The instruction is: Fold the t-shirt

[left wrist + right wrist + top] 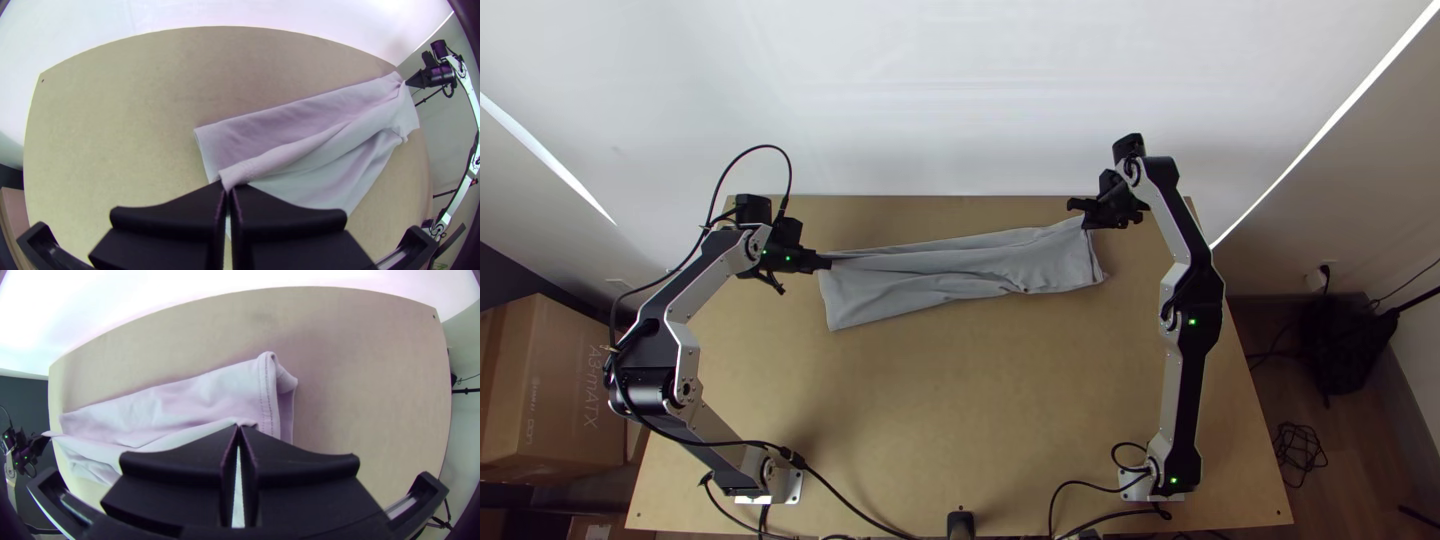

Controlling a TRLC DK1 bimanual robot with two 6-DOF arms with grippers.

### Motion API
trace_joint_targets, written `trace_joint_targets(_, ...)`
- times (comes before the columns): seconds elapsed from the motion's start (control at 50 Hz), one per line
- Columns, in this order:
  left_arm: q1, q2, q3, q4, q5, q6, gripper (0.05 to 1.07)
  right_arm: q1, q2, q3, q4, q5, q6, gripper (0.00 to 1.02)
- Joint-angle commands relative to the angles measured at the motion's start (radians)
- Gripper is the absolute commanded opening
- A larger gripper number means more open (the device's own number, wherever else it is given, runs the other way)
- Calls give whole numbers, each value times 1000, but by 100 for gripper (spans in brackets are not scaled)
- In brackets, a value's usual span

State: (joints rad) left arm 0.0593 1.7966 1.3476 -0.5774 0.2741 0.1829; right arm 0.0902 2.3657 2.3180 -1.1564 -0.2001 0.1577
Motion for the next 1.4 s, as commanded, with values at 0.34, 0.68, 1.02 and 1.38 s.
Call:
trace_joint_targets(0.34,-6,23,-85,62,5,-7,8,-12,29,4,138,2,55,2)
trace_joint_targets(0.68,5,24,-120,99,-1,-13,100,-21,17,-39,179,51,74,99)
trace_joint_targets(1.02,86,-106,-156,116,258,-126,100,-67,-210,-210,258,36,146,99)
trace_joint_targets(1.38,105,-69,-229,123,323,-140,100,-144,-391,-362,238,-473,368,99)
